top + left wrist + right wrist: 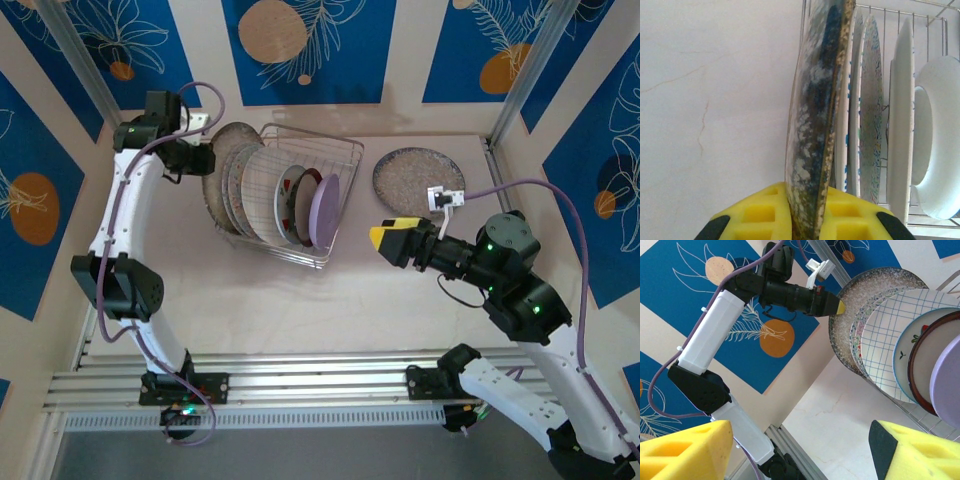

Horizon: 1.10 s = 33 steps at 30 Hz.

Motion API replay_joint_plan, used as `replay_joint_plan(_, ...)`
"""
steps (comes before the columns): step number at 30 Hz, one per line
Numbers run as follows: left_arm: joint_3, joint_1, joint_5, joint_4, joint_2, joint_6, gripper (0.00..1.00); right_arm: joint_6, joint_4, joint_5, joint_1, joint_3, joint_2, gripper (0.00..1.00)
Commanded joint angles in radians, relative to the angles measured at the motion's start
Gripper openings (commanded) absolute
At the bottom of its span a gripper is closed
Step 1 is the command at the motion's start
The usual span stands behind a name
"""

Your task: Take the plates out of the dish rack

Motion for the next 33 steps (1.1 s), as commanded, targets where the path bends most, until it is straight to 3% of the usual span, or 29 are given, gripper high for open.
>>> replay_joint_plan(1, 0.112, -0.003, 0.083, 0.080, -0.078, -0.058, 0.00, 0.014, 0.019, 0.015, 0.005, -0.012, -0.014, 0.73)
replay_joint_plan(11, 0.210, -0.004, -0.089, 0.031, -0.104, -0.011, 0.00, 0.023, 0.034, 0.022, 0.005, -0.023, -0.015, 0.73)
replay_joint_plan(33, 0.314, -0.003, -0.295, -0.010, -0.147, 0.040, 0.00, 0.026, 0.056, 0.019, 0.007, -0.031, -0.010, 0.73)
